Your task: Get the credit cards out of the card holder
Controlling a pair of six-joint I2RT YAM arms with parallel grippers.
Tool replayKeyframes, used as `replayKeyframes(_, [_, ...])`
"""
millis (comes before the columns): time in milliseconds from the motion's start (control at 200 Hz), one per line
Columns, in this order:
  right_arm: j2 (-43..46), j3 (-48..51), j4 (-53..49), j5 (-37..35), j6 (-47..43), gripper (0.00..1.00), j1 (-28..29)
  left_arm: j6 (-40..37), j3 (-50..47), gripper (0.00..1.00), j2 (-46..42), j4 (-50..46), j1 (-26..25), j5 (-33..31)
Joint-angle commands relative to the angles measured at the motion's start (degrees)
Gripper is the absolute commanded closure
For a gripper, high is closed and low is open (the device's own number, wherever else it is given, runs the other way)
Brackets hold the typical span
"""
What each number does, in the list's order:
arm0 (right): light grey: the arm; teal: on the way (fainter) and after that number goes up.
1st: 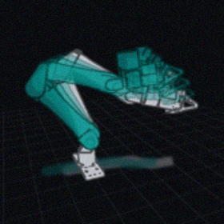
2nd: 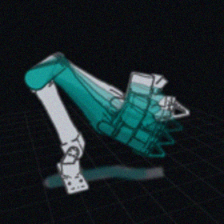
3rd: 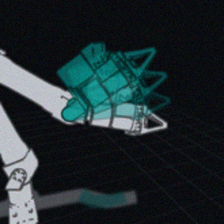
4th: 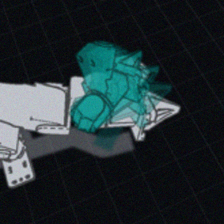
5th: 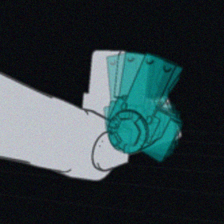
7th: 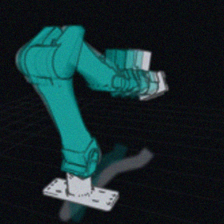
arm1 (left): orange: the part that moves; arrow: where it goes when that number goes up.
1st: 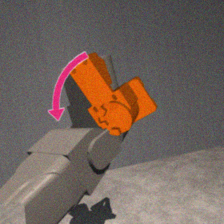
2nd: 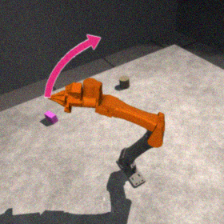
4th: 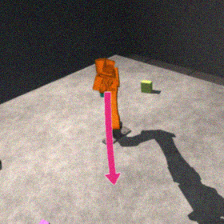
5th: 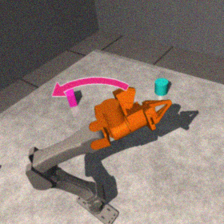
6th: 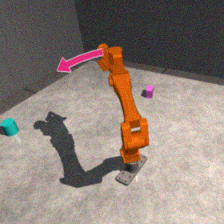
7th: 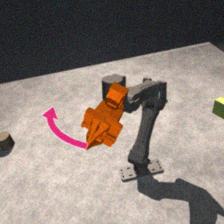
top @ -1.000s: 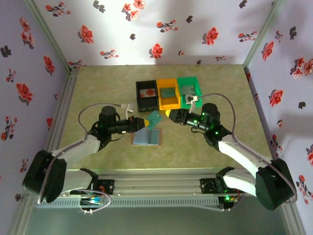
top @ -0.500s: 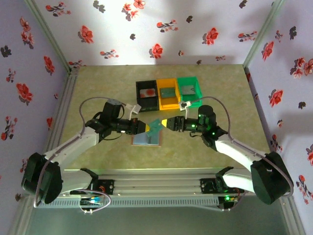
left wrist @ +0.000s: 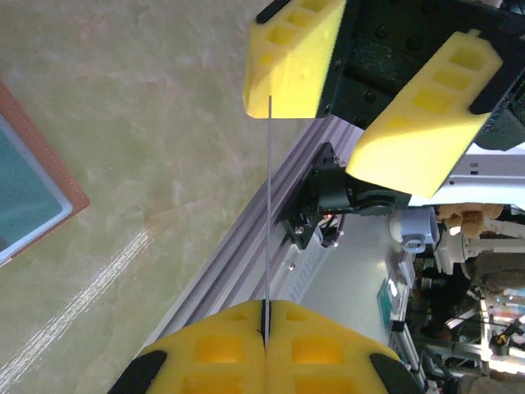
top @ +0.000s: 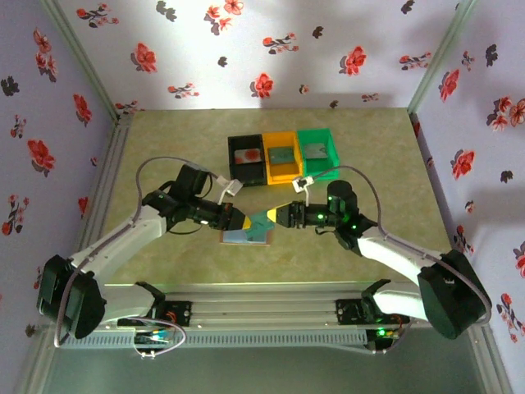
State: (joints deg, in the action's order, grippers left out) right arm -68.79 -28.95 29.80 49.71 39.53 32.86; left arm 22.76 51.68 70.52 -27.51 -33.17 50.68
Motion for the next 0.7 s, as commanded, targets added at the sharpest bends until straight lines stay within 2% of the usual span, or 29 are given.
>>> replayKeyframes(0, [-0.74, 0.73, 2.97, 2.73, -1.47, 0.53, 1.22, -5.21, 1.84, 1.0, -1.57, -5.36, -0.1, 2.31])
replayKeyframes(215, [-1.25, 1.04, 3.74, 3.7, -1.64, 0.56, 2.48, -6.89, 1.67, 1.0, -2.14, -6.13, 0.87, 3.22])
replayKeyframes(695, [-2.76, 1.65, 6.74, 5.75, -0.77, 0.8, 4.67, -7.95, 1.54, 1.0, -3.88, -6.44, 2.14, 5.16])
